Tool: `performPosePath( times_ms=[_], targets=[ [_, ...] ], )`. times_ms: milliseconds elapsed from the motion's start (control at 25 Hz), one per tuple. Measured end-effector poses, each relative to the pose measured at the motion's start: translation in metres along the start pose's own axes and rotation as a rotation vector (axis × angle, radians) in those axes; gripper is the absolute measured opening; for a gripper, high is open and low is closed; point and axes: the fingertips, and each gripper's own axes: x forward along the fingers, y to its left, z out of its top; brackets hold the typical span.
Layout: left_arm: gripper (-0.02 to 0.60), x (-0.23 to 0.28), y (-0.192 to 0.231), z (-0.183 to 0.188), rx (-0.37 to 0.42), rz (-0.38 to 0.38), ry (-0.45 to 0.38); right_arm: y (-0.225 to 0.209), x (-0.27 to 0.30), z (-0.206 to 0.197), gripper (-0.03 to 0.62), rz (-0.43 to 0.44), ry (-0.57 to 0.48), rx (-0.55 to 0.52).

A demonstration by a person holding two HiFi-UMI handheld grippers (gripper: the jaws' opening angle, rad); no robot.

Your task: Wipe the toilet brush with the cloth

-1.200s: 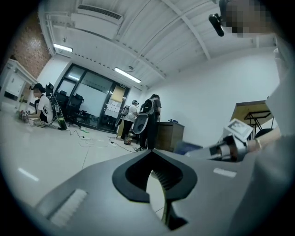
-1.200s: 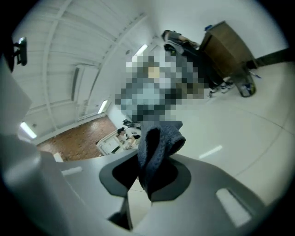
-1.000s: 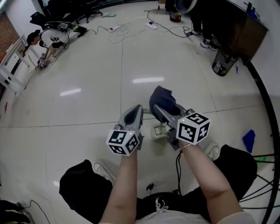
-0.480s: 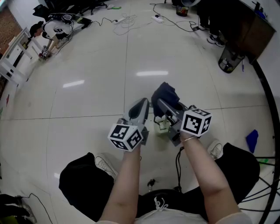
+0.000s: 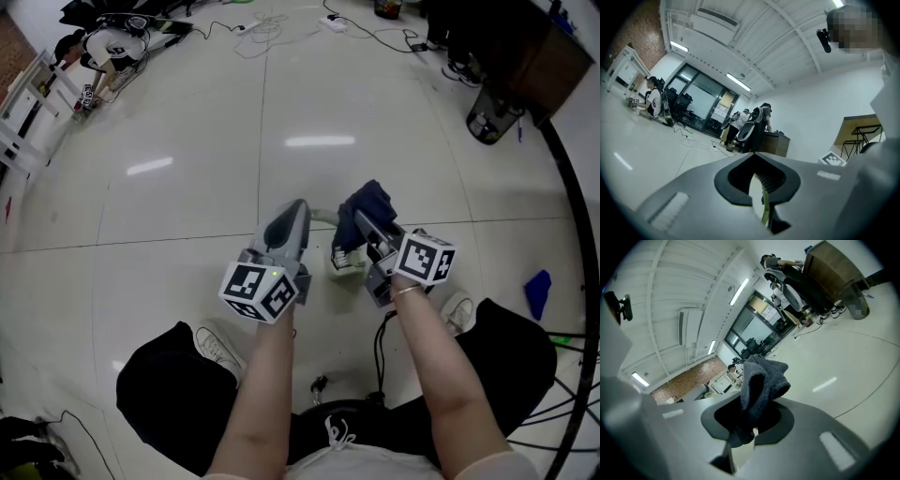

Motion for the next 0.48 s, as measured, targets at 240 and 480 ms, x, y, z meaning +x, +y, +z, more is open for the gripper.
performPosePath(
  times_ms=[240,480],
  targets=[
    [0.006,0.002,-0.001,0.000,0.003,0.006,-0.010,-0.049,-0.004,-0.026,0.064,-0.104,0.022,0.035],
    [0.006,0.006,-0.006,0.002,0.009,-0.011,0.011,-0.099,-0.009,-0.059,0.064,-0.178,0.050,0.135]
  ],
)
